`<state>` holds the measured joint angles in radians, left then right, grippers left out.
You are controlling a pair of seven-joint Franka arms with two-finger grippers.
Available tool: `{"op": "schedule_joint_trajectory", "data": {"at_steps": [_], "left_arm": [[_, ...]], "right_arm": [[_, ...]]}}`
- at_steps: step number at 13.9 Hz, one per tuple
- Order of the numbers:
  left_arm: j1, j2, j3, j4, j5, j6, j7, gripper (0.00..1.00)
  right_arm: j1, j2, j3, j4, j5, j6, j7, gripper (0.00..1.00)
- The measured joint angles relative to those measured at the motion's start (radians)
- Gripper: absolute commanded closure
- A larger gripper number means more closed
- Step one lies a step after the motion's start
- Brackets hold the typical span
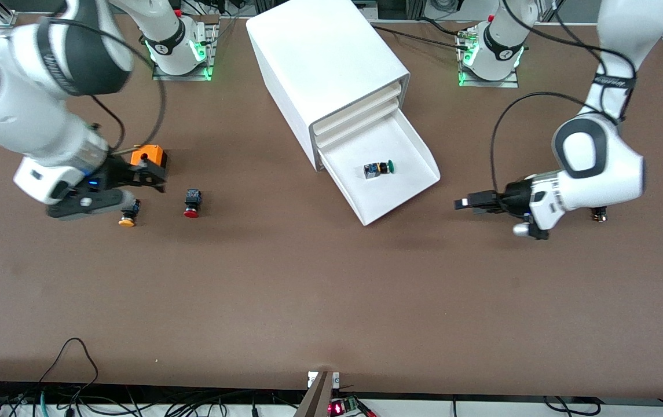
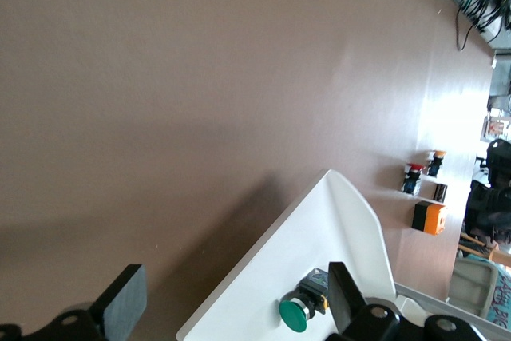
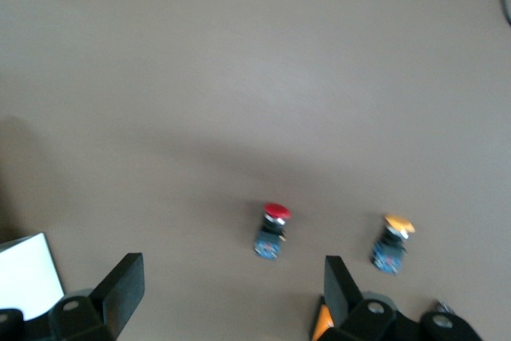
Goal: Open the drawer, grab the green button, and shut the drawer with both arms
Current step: 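Reach the right gripper into the drawer while the left gripper withdraws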
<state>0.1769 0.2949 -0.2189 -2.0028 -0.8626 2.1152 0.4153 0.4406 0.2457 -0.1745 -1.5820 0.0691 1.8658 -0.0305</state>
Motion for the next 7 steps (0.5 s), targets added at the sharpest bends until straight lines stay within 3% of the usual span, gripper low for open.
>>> {"op": "schedule_joint_trajectory", "data": {"at_steps": [2, 4, 7], "left_arm": [[0.004, -0.075, 0.000, 0.001, 0.124, 0.000, -0.002, 0.00], [0.004, -0.172, 0.003, 0.021, 0.344, -0.013, -0.009, 0.00], [0.004, -0.314, 0.010, 0.109, 0.575, -0.205, -0.039, 0.00]], "right_arm": [[0.072, 0.061, 0.004, 0.070, 0.002, 0.002, 0.000, 0.00], [0.104, 0.116, 0.034, 0.127, 0.010, 0.003, 0.000, 0.00], [0.116, 0.195, 0.108, 0.202, 0.011, 0.004, -0.027, 0.00]]}}
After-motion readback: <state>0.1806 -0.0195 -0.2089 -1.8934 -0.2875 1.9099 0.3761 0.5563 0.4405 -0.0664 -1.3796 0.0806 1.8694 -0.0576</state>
